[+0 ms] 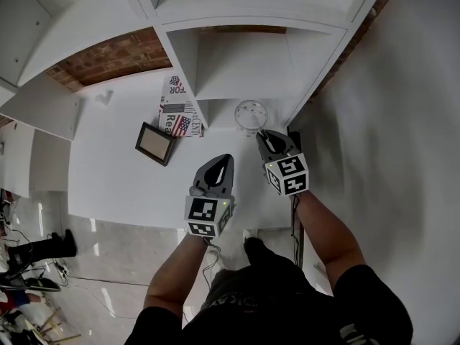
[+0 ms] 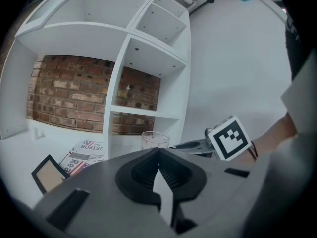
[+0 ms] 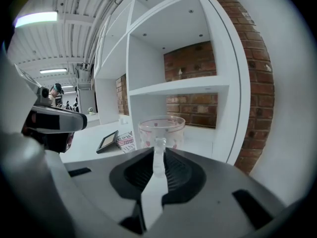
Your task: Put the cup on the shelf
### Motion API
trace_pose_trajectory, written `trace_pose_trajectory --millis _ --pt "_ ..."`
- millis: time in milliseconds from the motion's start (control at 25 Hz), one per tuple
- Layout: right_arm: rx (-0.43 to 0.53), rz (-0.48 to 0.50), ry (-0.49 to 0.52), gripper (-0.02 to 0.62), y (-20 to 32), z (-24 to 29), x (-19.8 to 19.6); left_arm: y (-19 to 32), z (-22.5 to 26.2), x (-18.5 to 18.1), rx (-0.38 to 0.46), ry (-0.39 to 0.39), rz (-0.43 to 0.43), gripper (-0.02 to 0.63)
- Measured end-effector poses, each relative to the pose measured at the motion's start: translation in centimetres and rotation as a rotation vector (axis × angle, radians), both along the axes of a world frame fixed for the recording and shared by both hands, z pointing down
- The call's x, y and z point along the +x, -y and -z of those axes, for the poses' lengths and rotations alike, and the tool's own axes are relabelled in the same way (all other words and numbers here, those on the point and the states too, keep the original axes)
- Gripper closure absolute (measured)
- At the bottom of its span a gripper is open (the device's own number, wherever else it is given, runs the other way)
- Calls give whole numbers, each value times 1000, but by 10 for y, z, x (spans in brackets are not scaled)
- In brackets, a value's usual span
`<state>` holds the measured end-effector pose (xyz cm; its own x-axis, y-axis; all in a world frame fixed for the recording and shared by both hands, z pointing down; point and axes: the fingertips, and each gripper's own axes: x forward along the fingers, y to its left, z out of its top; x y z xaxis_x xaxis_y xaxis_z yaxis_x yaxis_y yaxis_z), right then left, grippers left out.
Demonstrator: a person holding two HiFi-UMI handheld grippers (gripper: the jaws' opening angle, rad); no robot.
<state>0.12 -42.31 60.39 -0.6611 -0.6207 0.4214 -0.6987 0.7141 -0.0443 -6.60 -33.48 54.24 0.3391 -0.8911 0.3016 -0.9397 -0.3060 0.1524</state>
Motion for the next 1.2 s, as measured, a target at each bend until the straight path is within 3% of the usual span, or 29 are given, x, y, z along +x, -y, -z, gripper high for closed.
trace_pose_trajectory --millis 400,680,1200 --pt "-56 -9 -21 554 43 -49 -17 28 -38 -5 -50 9 40 601" --pt "-85 -32 -29 554 63 -71 -21 51 -54 -5 -42 30 38 601" --pt "-68 -62 -27 554 83 -86 -31 82 -79 -11 -57 45 76 601"
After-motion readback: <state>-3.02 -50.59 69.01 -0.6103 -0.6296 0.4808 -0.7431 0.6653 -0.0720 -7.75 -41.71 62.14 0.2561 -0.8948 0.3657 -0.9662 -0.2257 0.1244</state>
